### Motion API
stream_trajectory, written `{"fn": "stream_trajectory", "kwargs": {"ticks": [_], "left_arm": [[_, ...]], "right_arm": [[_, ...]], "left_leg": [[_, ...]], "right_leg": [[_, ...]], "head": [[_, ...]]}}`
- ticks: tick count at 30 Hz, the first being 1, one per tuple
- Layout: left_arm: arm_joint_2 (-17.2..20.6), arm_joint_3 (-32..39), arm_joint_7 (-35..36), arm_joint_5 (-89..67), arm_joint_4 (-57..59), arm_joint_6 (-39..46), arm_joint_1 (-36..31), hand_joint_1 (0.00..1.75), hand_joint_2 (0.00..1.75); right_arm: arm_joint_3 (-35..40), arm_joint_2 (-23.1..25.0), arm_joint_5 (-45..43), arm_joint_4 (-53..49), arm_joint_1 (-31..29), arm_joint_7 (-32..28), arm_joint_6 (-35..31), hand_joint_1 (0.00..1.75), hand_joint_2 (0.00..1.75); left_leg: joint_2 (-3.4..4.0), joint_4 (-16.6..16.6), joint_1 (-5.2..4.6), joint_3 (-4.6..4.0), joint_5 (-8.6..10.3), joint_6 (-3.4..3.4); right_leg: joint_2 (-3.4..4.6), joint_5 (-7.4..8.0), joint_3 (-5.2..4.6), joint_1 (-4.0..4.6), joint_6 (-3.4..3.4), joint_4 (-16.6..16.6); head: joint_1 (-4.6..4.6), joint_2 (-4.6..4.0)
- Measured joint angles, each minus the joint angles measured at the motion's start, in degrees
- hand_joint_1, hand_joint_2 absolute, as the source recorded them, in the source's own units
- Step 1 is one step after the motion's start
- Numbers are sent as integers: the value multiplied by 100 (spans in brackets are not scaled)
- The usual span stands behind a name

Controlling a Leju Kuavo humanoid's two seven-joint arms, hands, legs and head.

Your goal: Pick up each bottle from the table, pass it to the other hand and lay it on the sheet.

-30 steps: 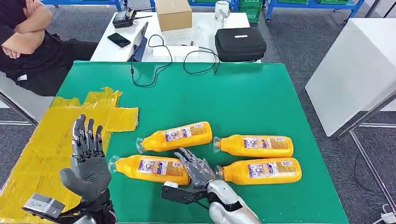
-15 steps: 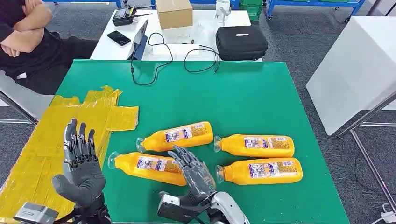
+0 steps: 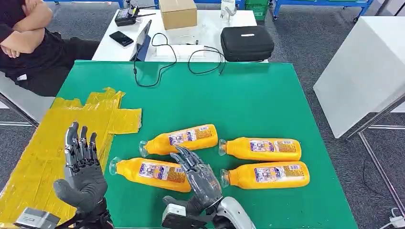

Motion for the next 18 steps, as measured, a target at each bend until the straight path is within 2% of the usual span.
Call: {"fn": "stream_trajectory", "kwargs": {"ticks": [13,15,16,18], "left_arm": [[0,0,2,-2,2,-7,-16,0,0],[0,-2,42,0,22,-72,-106,0,0],[-2,-15,66,0,48,-98,-169,0,0],[-2,-20,70,0,70,-105,-196,0,0]], "right_arm": [[28,46,9,88,-121,137,219,0,175],[107,311,162,764,-570,403,278,0,175],[203,628,230,1458,-934,483,256,0,175],[278,894,236,2096,-1198,505,212,0,175]], "left_leg": [[0,-1,0,-2,1,0],[4,0,2,2,8,1],[1,0,4,3,13,-2],[-11,0,1,-9,13,-3]], "right_leg": [[0,1,0,0,0,0],[0,4,0,0,-2,1],[-1,4,0,1,-2,2],[-5,3,-7,0,-2,3]], "head": [[2,0],[0,0],[0,0],[2,0]]}}
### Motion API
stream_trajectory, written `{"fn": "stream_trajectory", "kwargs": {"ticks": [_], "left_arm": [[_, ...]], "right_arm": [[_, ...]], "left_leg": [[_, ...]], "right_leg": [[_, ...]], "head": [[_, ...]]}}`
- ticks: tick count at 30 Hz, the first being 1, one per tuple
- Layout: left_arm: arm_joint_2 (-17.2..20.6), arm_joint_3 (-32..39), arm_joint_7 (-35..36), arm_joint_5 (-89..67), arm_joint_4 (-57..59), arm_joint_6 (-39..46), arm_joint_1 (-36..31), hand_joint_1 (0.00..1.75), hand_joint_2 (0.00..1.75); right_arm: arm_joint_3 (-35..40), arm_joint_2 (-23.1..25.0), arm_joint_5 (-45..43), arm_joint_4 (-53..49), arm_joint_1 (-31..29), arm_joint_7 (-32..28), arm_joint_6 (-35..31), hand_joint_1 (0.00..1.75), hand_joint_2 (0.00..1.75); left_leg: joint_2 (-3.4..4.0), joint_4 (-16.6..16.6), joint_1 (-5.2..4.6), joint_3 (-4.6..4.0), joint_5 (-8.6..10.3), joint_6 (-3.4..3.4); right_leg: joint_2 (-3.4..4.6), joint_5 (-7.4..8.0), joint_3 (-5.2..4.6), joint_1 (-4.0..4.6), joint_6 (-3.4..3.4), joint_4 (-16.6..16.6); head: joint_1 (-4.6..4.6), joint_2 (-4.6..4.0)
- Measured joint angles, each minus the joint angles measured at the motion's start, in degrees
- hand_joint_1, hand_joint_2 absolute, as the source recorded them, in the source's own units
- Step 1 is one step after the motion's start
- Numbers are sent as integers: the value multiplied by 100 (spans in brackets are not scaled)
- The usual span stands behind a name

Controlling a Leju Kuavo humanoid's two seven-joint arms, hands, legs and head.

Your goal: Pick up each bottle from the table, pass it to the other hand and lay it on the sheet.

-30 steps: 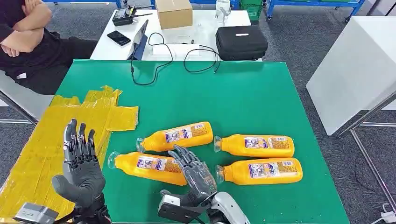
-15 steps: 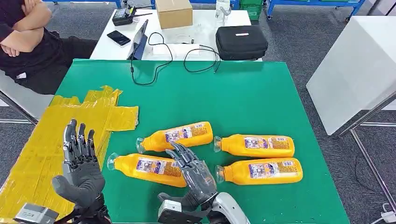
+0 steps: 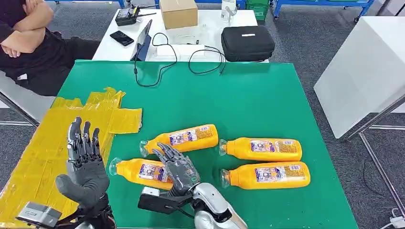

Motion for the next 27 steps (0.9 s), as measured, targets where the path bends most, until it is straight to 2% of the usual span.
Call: {"fn": "stream_trajectory", "kwargs": {"ticks": [7,18,22,25,26,27], "left_arm": [[0,0,15,2,24,-9,-9,0,0],[0,2,26,11,63,-101,-30,0,0],[0,9,33,26,61,-107,-33,0,0],[0,28,63,26,26,-144,5,0,0],[-4,39,92,26,7,-157,18,0,0],[-9,48,105,26,-11,-164,25,0,0]], "right_arm": [[43,107,-2,303,-104,22,11,0,175],[315,319,2,1296,-588,275,142,0,175],[507,395,310,1754,-811,707,658,0,175],[724,457,569,2120,-1023,986,660,0,175],[813,478,660,2250,-1091,1114,669,16,175],[874,490,724,2334,-1137,1211,680,169,175]], "left_leg": [[-3,0,-1,-9,0,1],[-3,0,1,-10,1,0],[-2,0,0,-8,0,0],[-3,0,0,3,-1,0],[-3,0,0,8,-2,0],[-4,-1,0,14,-2,0]], "right_leg": [[-2,1,-7,-1,0,-1],[-7,1,-8,0,0,0],[-6,0,-7,-1,0,0],[-6,-1,-2,-1,-1,-1],[-7,-2,2,-1,-1,-2],[-7,-2,6,-1,-2,-2]], "head": [[0,0],[0,0],[0,0],[0,0],[0,0],[0,0]]}}
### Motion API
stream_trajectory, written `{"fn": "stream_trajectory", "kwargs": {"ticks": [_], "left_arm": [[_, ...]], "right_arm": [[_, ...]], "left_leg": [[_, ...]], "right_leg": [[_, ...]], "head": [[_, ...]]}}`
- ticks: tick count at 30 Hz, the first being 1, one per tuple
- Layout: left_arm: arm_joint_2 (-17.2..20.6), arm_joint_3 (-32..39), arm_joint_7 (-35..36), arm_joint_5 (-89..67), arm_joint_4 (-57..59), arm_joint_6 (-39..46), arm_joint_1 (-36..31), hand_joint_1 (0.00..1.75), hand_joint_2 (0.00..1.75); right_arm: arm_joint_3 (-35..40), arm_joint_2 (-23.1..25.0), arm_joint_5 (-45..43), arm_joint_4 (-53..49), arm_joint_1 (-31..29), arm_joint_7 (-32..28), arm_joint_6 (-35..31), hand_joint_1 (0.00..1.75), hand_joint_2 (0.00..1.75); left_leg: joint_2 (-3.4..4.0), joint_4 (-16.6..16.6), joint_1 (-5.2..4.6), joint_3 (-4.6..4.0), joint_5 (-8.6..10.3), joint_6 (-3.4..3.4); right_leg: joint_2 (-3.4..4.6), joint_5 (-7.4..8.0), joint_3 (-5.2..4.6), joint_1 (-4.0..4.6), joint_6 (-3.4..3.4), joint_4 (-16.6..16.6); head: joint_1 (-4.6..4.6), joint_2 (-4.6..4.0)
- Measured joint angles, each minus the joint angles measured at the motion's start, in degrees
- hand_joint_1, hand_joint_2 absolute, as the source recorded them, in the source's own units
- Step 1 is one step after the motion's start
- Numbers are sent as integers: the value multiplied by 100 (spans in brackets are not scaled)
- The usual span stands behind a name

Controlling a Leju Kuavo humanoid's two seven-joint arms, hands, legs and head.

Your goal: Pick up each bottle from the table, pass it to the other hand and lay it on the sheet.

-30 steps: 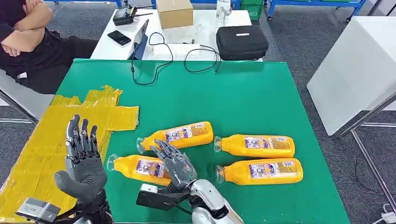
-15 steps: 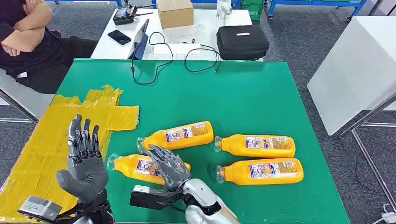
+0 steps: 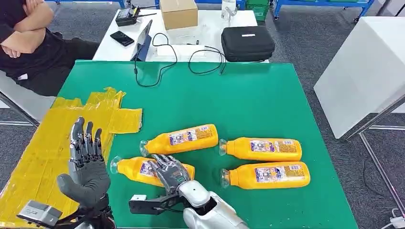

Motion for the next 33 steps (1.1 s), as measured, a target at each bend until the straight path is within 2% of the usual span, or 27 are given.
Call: {"fn": "stream_trajectory", "kwargs": {"ticks": [1,3,11,26,31,33], "left_arm": [[-7,9,17,0,-9,-7,3,0,0],[-7,24,52,0,-33,-9,18,0,0],[-11,68,127,85,-57,-4,38,0,0],[-22,122,135,105,-57,13,34,0,0],[-24,135,129,186,-55,13,7,0,0],[-22,138,92,207,-50,5,-21,0,0]], "right_arm": [[71,11,61,76,-40,87,6,175,175],[185,20,142,203,-116,181,39,175,175],[387,15,223,546,-324,231,238,175,175],[465,17,220,660,-393,223,302,175,175],[371,17,-335,640,-407,-204,181,175,175],[213,-13,-856,541,-374,-667,86,175,175]], "left_leg": [[-1,-1,0,9,-1,0],[-6,-2,0,35,-19,-10],[-4,-1,-3,77,-20,-9],[-3,-2,-2,88,-23,-11],[1,-2,-1,98,-23,-11],[6,-2,0,111,-33,-18]], "right_leg": [[-1,-2,-2,0,0,-1],[-1,-21,-19,0,0,-3],[-1,-20,20,-1,7,-3],[0,-23,29,0,5,-3],[0,-23,37,0,5,-3],[5,-22,44,0,4,-4]], "head": [[2,0],[2,0],[-2,0],[-2,0],[-2,0],[0,0]]}}
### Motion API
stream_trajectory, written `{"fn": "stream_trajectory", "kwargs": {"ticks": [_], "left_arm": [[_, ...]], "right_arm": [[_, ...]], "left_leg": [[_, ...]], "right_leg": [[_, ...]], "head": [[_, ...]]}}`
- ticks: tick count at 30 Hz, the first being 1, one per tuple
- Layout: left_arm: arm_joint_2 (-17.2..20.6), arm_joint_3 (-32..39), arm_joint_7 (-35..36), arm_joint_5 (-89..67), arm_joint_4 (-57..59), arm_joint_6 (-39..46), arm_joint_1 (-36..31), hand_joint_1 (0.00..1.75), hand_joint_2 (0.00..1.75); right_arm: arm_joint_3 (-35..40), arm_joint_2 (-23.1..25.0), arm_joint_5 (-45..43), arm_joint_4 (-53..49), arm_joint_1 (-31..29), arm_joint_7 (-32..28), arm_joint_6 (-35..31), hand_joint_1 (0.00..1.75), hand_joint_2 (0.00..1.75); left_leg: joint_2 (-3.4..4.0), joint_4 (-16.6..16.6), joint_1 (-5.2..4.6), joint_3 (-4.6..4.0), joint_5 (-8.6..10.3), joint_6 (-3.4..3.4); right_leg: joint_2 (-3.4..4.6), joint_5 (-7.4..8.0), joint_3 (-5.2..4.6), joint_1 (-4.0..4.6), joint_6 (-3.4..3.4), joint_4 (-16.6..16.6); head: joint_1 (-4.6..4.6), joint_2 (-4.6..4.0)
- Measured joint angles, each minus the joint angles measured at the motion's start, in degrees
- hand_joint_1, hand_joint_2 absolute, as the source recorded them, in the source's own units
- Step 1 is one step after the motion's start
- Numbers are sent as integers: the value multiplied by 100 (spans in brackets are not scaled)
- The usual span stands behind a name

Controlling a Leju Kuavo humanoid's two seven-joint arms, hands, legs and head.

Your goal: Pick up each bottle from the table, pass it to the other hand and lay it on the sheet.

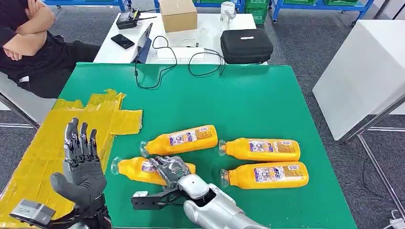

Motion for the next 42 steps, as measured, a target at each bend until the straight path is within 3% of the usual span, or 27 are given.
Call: {"fn": "stream_trajectory", "kwargs": {"ticks": [4,9,11,15,26,27,34,39,42], "left_arm": [[0,0,-112,64,74,9,-88,0,0],[-2,4,-197,252,151,245,-89,0,0],[-2,31,-201,313,149,275,-46,0,0],[-2,48,-204,339,147,275,-16,0,0],[-2,61,-204,356,147,275,-2,0,0],[-2,61,-204,356,147,275,-2,0,175],[-9,39,2,376,147,402,9,0,175],[-15,24,57,391,147,415,12,0,175],[-20,-26,421,446,166,214,11,0,175]], "right_arm": [[-463,-160,-1261,-722,502,-993,70,175,175],[-1060,-567,-2488,-2460,1681,-1506,207,175,175],[-1269,-707,-2638,-3121,2054,-1508,207,175,175],[-1462,-853,-2750,-3932,2327,-1514,222,175,175],[-1582,-982,-2781,-4556,2675,-1573,227,175,175],[-1582,-988,-2768,-4567,2679,-1582,218,175,175],[-1757,-840,-2353,-4879,2705,-1674,-597,175,175],[-1794,-787,-2252,-5033,2665,-1645,-662,175,175],[-1794,-724,-1661,-5061,2555,-1613,-1311,175,175]], "left_leg": [[24,1,0,12,-10,-3],[0,3,1,-50,8,13],[-7,3,1,-92,18,15],[-10,4,-2,-96,17,15],[-15,3,-2,-107,15,15],[-15,3,-2,-107,15,16],[-14,3,-2,-109,16,16],[-17,3,-2,-109,16,16],[-16,3,-2,-111,16,16]], "right_leg": [[20,1,4,0,0,-1],[1,3,22,1,3,4],[-5,10,-14,1,7,8],[-6,6,-20,0,8,5],[-10,6,-28,0,8,4],[-10,6,-28,0,8,4],[-10,6,-30,0,8,4],[-11,6,-29,0,8,4],[-10,6,-30,0,8,5]], "head": [[-5,0],[2,0],[0,0],[0,0],[0,0],[-2,0],[0,0],[0,0],[2,0]]}}
